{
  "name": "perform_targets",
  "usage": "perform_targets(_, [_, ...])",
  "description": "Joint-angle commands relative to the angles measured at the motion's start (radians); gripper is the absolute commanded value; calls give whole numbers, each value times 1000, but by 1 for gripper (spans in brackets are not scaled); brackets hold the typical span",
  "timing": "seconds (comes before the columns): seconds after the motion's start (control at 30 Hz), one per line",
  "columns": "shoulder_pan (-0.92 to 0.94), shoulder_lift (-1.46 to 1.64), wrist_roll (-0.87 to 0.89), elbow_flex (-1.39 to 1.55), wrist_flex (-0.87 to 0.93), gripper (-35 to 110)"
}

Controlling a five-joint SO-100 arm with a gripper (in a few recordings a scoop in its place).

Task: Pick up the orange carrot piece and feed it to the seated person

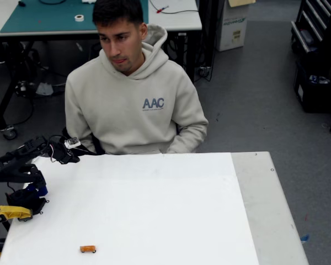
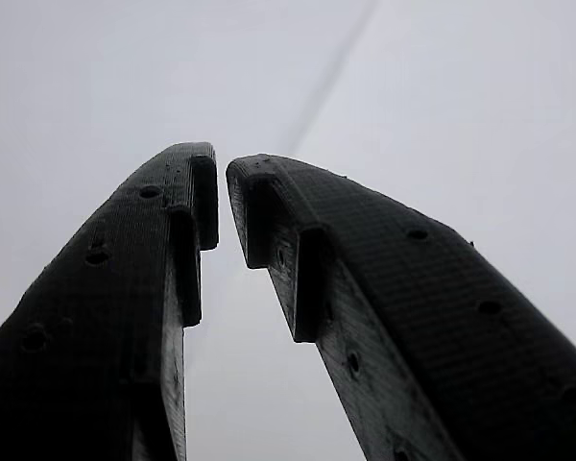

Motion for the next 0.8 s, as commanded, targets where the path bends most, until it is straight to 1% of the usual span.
perform_targets(0.0, [86,-147,11,-198,14,-2])
perform_targets(0.23, [278,-408,-3,-339,20,-2])
perform_targets(0.53, [551,-572,-9,-462,12,-2])
perform_targets(0.6, [607,-604,-38,-502,12,-2])
perform_targets(0.77, [738,-706,-178,-574,12,-2])
